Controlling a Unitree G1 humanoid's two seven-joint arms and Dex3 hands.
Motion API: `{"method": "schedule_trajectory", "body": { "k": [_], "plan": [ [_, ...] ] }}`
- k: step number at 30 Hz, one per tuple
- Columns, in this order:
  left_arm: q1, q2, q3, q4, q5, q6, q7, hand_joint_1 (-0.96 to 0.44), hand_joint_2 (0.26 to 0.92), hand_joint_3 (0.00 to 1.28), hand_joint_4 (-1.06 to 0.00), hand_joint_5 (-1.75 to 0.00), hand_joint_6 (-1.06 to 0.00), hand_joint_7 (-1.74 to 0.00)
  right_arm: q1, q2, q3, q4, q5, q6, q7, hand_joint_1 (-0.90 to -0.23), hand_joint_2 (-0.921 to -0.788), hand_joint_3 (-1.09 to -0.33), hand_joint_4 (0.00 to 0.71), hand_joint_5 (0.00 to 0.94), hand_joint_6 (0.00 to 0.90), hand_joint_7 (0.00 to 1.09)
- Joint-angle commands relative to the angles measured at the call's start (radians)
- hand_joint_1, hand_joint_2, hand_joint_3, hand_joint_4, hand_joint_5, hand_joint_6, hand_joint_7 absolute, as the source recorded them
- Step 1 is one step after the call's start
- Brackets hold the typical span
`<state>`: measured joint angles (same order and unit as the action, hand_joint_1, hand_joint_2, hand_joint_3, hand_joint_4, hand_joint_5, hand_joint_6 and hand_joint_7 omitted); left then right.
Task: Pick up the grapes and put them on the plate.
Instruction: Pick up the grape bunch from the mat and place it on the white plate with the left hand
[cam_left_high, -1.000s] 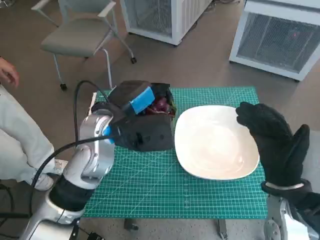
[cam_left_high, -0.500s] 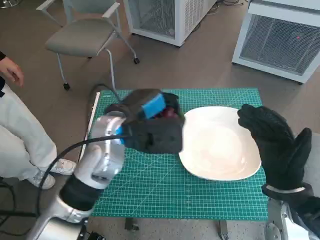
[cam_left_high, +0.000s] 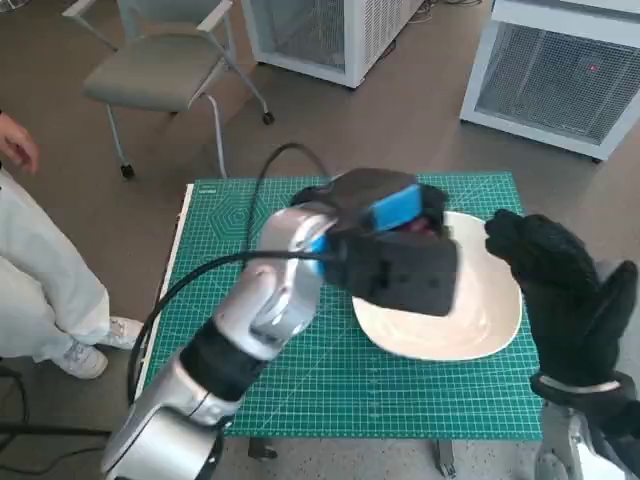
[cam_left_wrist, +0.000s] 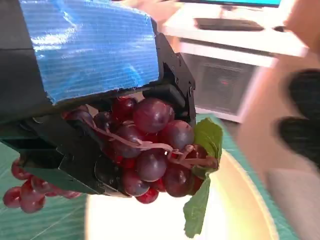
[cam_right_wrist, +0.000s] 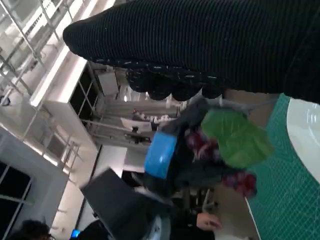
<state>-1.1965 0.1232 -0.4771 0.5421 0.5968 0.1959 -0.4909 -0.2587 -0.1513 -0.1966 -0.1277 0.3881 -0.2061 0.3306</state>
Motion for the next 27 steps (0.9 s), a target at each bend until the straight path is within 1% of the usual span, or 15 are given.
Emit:
{"method": "schedule_trajectory", "body": {
  "k": [1,11,16,18,21,27],
  "plan": [
    [-0.063,-0.040,-0.011,0.096,-0.014,-0.054,0.014,0.00,0.912,0.04,-0.74,-1.20,-0.67,-1.03,0.035,-0.002,-0.011,-0.013,-0.001,0.010,-0.015,-0.389,-0.921,-0.633,0.420,0.721,0.183,0.99],
    [-0.112,-0.091,-0.005,0.217,-0.028,-0.106,0.018,0.00,0.906,0.05,-0.77,-1.07,-0.64,-1.16,0.051,0.003,-0.015,-0.028,-0.010,0.005,-0.030,-0.394,-0.921,-0.626,0.412,0.709,0.182,0.99],
    [-0.120,-0.103,-0.003,0.262,-0.030,-0.120,0.025,0.00,0.907,0.05,-0.77,-1.05,-0.64,-1.18,0.058,0.004,-0.015,-0.035,-0.013,0.005,-0.038,-0.393,-0.921,-0.624,0.409,0.704,0.179,0.99],
    [-0.122,-0.107,-0.003,0.277,-0.030,-0.123,0.027,0.00,0.906,0.05,-0.77,-1.07,-0.65,-1.17,0.059,0.004,-0.015,-0.036,-0.016,0.004,-0.043,-0.393,-0.921,-0.623,0.409,0.703,0.178,0.99],
    [-0.124,-0.113,-0.005,0.300,-0.030,-0.126,0.031,0.00,0.903,0.05,-0.76,-1.13,-0.67,-1.09,0.061,0.005,-0.014,-0.036,-0.019,0.003,-0.049,-0.393,-0.921,-0.623,0.409,0.702,0.178,0.99],
    [-0.133,-0.127,-0.008,0.349,-0.026,-0.132,0.048,0.00,0.881,0.07,-0.72,-1.27,-0.78,-0.87,0.065,0.007,-0.014,-0.035,-0.018,-0.001,-0.049,-0.394,-0.921,-0.623,0.409,0.701,0.177,0.99]
  ]
}}
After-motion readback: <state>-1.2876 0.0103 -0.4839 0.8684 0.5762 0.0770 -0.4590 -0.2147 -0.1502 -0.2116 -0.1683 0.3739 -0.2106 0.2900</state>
